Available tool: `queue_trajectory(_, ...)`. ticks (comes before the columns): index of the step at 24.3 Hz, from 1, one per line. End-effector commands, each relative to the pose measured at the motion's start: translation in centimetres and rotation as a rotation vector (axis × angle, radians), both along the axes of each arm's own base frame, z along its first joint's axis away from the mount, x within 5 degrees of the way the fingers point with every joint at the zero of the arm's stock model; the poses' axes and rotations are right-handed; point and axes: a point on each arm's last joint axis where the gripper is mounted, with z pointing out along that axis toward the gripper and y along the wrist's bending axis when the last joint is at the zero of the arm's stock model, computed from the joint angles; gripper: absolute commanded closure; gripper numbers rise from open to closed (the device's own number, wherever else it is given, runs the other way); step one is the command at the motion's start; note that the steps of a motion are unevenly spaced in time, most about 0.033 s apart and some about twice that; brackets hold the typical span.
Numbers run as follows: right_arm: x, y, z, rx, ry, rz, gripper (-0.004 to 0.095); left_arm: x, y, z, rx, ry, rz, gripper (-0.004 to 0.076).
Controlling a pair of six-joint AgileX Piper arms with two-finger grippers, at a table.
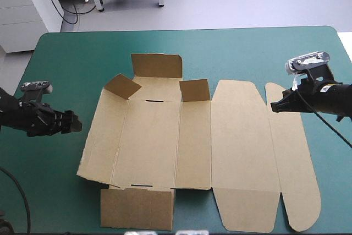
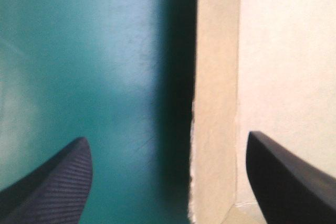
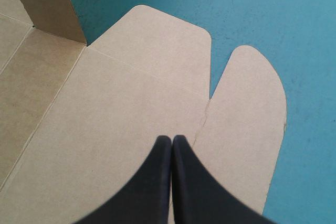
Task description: Fold the box
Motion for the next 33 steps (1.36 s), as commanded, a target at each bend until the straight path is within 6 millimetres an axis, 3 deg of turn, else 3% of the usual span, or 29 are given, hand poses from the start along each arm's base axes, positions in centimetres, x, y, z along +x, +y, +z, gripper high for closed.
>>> queue_trajectory(1, -0.3, -0.1, 1.6, 0.014, -0.094, -0.017, 0.0930, 0.6, -0.9, -0.2, -0.116, 0.006, -0.045, 0.0150)
queue_trajectory(5, -0.3, -0.1, 1.6, 0.017, -0.093, -0.020, 0.0930, 0.5, -1.2, -3.7, -0.180, 0.117, -0.070, 0.0150)
queue_trajectory(11, -0.3, -0.1, 1.6, 0.017, -0.093, -0.020, 0.0930, -0.4, -2.0, -6.5, -0.265, 0.143, -0.076, 0.0150)
queue_trajectory(24, -0.3, -0.1, 1.6, 0.017, -0.093, -0.020, 0.0930, -0.3, -2.8, -6.8, -0.362, 0.086, -0.083, 0.0151)
queue_trajectory(33, -0.3, -0.1, 1.6, 0.017, -0.093, -0.020, 0.0930, 0.4, -2.7, -8.4, -0.396, 0.168, -0.076, 0.0153)
